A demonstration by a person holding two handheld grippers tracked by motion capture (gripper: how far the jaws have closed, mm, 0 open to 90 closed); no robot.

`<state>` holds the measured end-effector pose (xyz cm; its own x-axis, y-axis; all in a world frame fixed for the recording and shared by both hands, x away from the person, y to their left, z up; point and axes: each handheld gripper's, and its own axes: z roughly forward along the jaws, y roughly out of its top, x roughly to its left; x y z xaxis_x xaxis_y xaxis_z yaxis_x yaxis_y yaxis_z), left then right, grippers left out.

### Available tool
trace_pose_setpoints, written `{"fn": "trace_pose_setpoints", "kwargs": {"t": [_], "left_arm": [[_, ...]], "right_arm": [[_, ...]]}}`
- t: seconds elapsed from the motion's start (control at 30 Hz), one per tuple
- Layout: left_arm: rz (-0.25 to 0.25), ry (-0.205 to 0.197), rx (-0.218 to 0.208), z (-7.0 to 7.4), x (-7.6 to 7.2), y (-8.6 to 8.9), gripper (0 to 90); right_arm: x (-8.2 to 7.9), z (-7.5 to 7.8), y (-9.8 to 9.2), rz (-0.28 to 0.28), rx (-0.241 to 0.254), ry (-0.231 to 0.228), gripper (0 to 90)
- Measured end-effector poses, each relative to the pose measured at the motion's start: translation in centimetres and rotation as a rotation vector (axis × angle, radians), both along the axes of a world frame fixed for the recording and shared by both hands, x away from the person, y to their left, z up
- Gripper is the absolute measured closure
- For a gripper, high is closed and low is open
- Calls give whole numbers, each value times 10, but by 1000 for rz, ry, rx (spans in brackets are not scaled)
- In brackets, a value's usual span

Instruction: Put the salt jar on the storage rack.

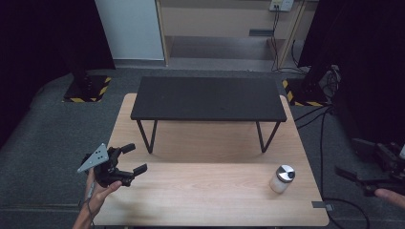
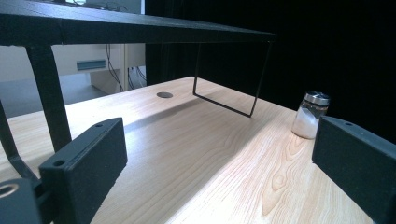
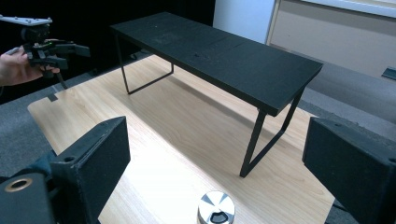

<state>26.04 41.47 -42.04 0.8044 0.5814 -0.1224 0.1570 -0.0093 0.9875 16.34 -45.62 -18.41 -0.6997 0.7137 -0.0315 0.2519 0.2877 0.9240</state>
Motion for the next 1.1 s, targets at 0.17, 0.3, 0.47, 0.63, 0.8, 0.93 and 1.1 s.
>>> {"fn": "trace_pose_setpoints", "kwargs": {"t": [0.17,0.3,0.47,0.63,0.8,0.93,1.1], "left_arm": [[3,0,-2,0,0,0,21],[2,-1,-1,0,0,0,21],[4,1,-2,0,0,0,22],[3,2,0,0,0,0,22],[3,2,-1,0,0,0,22],[2,2,-1,0,0,0,21],[2,3,0,0,0,0,21]], "right_arm": [[0,0,-1,1,2,3,73],[0,-1,-2,-4,8,3,67],[1,-5,-2,-15,16,8,66],[5,-9,0,-15,23,21,65],[8,-11,1,-7,19,19,64],[9,-11,2,-1,14,18,65],[12,-12,2,9,-1,5,65]]}}
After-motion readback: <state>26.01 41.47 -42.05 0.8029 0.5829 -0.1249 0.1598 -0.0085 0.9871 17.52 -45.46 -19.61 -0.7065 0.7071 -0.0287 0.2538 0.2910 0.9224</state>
